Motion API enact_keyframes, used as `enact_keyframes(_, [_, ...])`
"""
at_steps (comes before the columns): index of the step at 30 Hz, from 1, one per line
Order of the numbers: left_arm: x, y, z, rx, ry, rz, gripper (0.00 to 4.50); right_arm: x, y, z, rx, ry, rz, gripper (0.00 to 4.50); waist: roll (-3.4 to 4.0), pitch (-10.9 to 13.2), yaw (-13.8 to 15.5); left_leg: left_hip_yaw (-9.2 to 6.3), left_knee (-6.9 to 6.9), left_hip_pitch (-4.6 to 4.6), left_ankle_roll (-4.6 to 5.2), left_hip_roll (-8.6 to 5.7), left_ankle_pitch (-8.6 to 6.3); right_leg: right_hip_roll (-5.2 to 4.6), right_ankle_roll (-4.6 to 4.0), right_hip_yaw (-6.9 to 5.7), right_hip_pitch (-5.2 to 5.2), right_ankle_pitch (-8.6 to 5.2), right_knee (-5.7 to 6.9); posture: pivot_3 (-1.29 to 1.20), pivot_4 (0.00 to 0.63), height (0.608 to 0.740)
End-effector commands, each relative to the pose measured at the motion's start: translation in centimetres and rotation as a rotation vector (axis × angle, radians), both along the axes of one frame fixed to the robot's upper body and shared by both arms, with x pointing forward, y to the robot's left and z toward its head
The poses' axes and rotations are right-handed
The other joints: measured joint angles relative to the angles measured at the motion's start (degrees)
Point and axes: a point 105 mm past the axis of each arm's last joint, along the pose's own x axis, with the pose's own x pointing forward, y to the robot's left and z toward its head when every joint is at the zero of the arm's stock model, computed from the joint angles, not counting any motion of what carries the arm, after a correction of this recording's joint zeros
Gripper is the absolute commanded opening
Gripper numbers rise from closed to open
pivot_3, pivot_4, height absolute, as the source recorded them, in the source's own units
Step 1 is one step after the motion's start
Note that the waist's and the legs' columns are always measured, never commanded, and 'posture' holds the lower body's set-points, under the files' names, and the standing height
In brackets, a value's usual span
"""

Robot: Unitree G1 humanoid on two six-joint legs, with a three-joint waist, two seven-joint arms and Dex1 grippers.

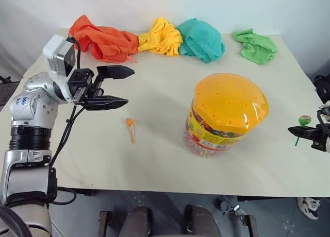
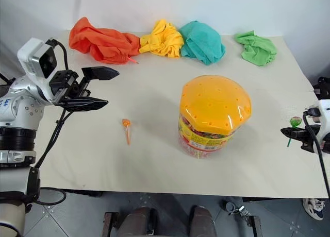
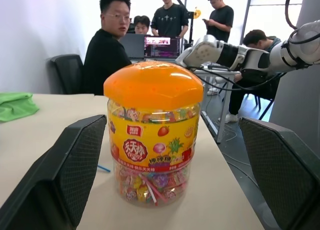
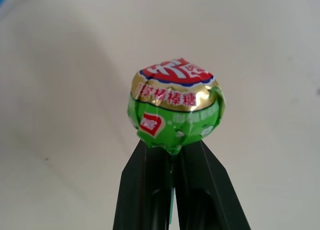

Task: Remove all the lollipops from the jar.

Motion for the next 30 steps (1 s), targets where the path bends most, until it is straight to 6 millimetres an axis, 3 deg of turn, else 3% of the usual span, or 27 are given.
enact_keyframes(1, [-2.2, 0.7, 0.5, 0.039, -0.062, -0.107, 4.5, 0.9, -0.6, -0.2, -0.022, 0.0, 0.014, 0.58, 0.02, 0.01, 0.02, 0.01, 0.0, 0.0, 0.0, 0.0, 0.0, 0.0, 0.0, 0.0, 0.0, 0.0, -0.01, 0.0, 0.15, 0.74])
enact_keyframes(14, [-2.9, 1.3, -0.1, 0.083, -0.069, -0.07, 4.5, 1.6, -0.6, -0.3, -0.003, 0.025, 0.071, 4.46, 0.03, 0.02, 0.11, 0.0, 0.01, 0.0, 0.0, 0.0, 0.0, 0.0, 0.0, 0.0, 0.0, 0.0, 0.01, 0.0, 0.15, 0.74])
enact_keyframes(21, [-1.6, 1.2, -0.8, 0.13, -0.051, 0.012, 4.5, 1.0, -0.2, 1.6, 0.005, -0.036, 0.125, 4.46, 0.04, 0.02, 0.17, 0.01, 0.01, 0.0, 0.0, 0.0, 0.0, 0.0, 0.0, -0.01, 0.0, 0.0, 0.01, 0.0, 0.15, 0.74])
enact_keyframes(25, [0.1, 1.5, -1.6, 0.179, -0.028, 0.142, 4.5, -0.3, 3.0, 6.6, -0.049, -0.304, 0.318, 4.46, 0.16, 0.09, 0.39, 0.02, 0.0, -0.01, 0.0, -0.01, 0.0, 0.0, 0.0, -0.01, -0.01, 0.0, 0.01, 0.0, 0.15, 0.74])
enact_keyframes(30, [1.6, 2.3, -3.6, 0.328, 0.045, 0.313, 4.5, -3.4, 5.9, 8.4, -0.176, -0.463, 0.504, 4.46, 0.16, 0.1, 0.48, 0.01, -0.02, 0.0, -0.01, -0.01, -0.01, 0.0, 0.01, -0.02, 0.0, 0.01, 0.01, 0.0, 0.15, 0.74])
